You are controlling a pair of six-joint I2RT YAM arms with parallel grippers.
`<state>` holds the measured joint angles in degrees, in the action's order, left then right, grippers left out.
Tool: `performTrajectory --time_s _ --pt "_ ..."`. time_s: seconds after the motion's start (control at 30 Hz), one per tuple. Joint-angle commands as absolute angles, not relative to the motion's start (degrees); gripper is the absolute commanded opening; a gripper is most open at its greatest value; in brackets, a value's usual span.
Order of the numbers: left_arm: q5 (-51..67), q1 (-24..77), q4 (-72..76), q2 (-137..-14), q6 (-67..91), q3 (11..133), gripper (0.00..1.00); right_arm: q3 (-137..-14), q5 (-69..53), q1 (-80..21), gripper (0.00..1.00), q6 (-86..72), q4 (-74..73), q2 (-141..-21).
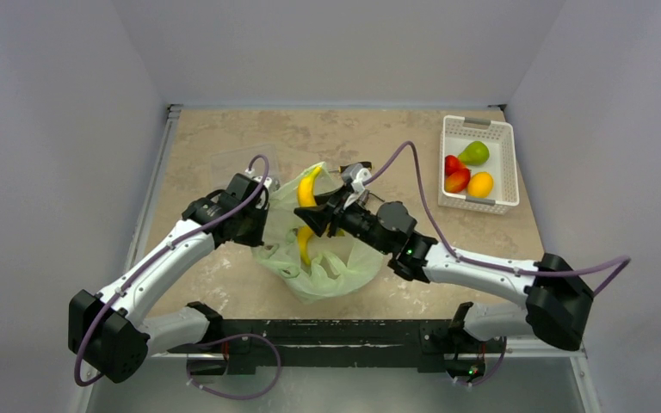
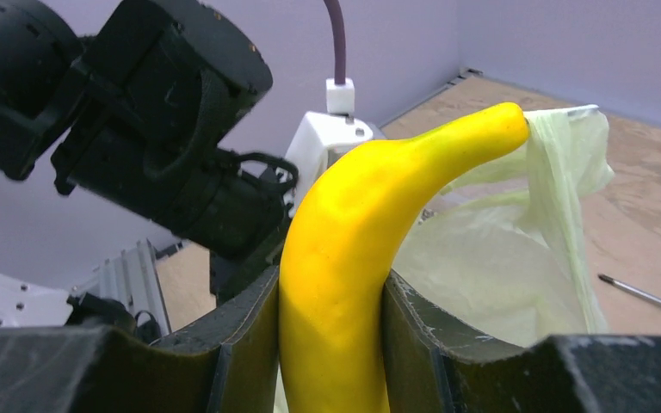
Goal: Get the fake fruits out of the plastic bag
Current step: Take out the fake fruit from the plastic bag.
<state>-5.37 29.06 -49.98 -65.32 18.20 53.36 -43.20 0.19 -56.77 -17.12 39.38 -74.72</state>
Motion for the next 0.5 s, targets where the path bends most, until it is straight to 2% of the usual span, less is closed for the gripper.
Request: performTrajectory --time_s 0.0,0.17,0.27,0.47 --pt "-5.2 29.26 -50.36 -65.84 17.58 54.74 0.0 -37.09 6.44 -56.11 0.0 -11.03 38.59 -65.12" --pt "-5.0 29.18 -50.51 -66.18 17.49 54.98 0.0 -32.86 6.27 -54.52 0.0 -11.13 33.74 -58.4" --pt "-5.03 29.21 -50.42 -65.92 17.58 54.97 0.0 -34.41 -8.16 -50.98 0.0 -12.03 31.15 -59.98" --pt "-5.74 29.22 -50.56 -65.84 17.74 55.04 0.0 -44.18 -37.77 -50.4 0.0 -15.23 28.41 -72.65"
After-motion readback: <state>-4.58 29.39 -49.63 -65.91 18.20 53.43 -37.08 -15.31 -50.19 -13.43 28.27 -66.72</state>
